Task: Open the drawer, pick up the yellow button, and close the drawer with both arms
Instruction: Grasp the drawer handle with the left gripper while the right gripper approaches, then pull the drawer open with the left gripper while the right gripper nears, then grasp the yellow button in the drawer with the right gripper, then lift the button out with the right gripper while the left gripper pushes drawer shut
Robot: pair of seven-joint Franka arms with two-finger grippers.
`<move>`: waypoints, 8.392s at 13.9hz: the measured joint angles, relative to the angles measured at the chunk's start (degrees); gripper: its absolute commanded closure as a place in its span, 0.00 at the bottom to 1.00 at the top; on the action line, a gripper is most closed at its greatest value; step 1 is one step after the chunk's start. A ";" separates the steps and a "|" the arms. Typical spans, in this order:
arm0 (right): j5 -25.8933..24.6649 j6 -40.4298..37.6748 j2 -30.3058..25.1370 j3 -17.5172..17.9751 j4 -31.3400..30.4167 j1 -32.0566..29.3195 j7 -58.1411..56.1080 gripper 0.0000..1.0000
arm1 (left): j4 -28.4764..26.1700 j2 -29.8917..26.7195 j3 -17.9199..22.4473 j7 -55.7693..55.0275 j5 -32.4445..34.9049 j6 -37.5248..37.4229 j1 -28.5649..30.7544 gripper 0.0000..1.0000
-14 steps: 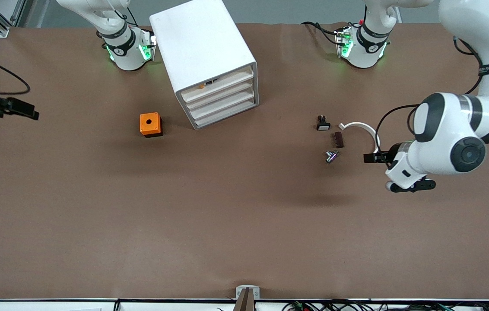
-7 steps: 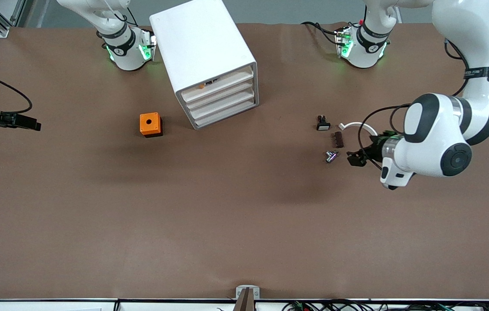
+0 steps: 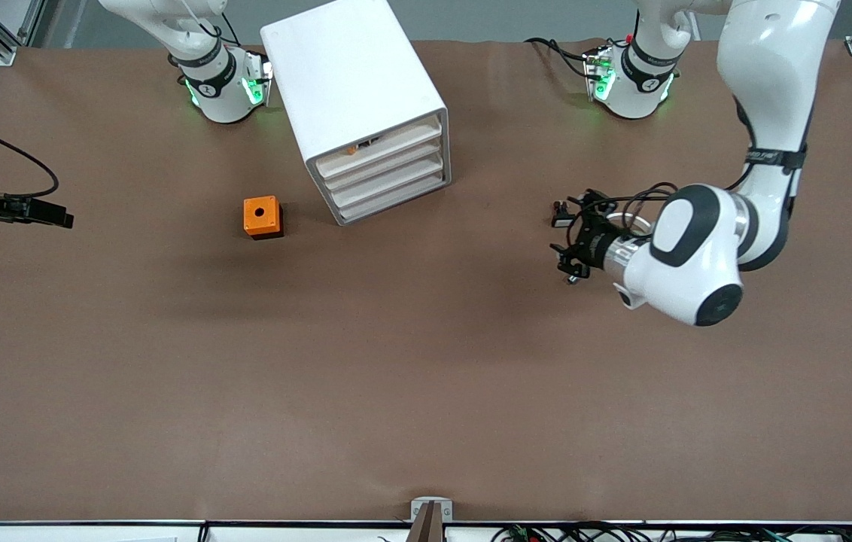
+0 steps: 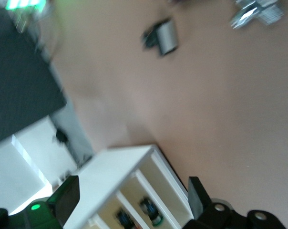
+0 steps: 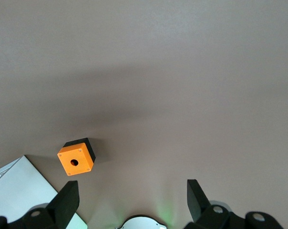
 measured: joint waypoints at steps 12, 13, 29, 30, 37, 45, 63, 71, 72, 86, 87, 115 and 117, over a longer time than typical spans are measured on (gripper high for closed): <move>0.18 -1.67 0.00 0.51 0.01 5.43 15.26 0.00 | 3.17 13.57 -8.96 -30.28 -19.99 -4.50 -6.66 0.00; 0.18 -1.64 0.01 0.56 0.01 6.05 16.74 0.00 | 3.20 13.65 -8.95 -30.60 -21.18 -4.50 -7.69 0.00; 4.71 4.21 0.26 0.89 -0.09 18.38 45.02 0.00 | 3.53 15.75 -8.88 -30.82 -24.70 -4.38 -16.31 0.64; 4.75 5.11 0.56 0.92 -0.19 19.68 47.52 0.00 | 3.53 15.80 -8.86 -30.81 -24.70 -4.37 -16.54 0.70; 4.88 10.08 2.09 1.07 -0.23 30.44 65.07 0.00 | 3.57 16.27 -8.85 -31.52 -25.07 -4.46 -16.81 0.94; 4.87 18.06 8.22 1.11 -0.26 41.25 79.88 0.00 | 3.55 16.35 -8.31 -32.17 -25.86 -4.44 -16.89 0.93; 4.85 18.50 8.48 1.01 -0.12 46.33 86.04 0.00 | 4.50 16.35 -4.73 -31.57 -28.64 -4.60 -8.62 0.55; 4.85 18.38 10.23 1.00 -1.69 49.57 89.04 0.00 | 5.79 16.38 -4.41 -22.83 -28.64 -3.10 -6.69 0.00; 4.85 18.39 10.23 1.00 -2.27 49.80 89.04 0.00 | 6.67 16.37 -4.40 -20.78 -28.64 -3.10 -6.05 0.00; 4.83 20.50 9.97 0.99 -6.59 52.14 91.34 0.00 | 16.91 12.44 -4.71 23.20 -3.75 2.58 -4.44 0.00; 4.83 20.50 9.97 0.99 -6.61 52.27 91.41 0.05 | 16.93 11.44 -4.73 25.62 -0.93 4.76 -4.92 0.00; 3.55 13.82 9.76 -1.39 2.30 14.91 26.89 1.00 | 14.88 6.10 -5.46 34.52 31.65 24.50 -20.04 0.00; 2.13 19.35 10.09 -1.40 -1.60 10.22 16.90 1.00 | 12.16 5.09 -6.06 34.52 31.66 27.72 -21.40 0.00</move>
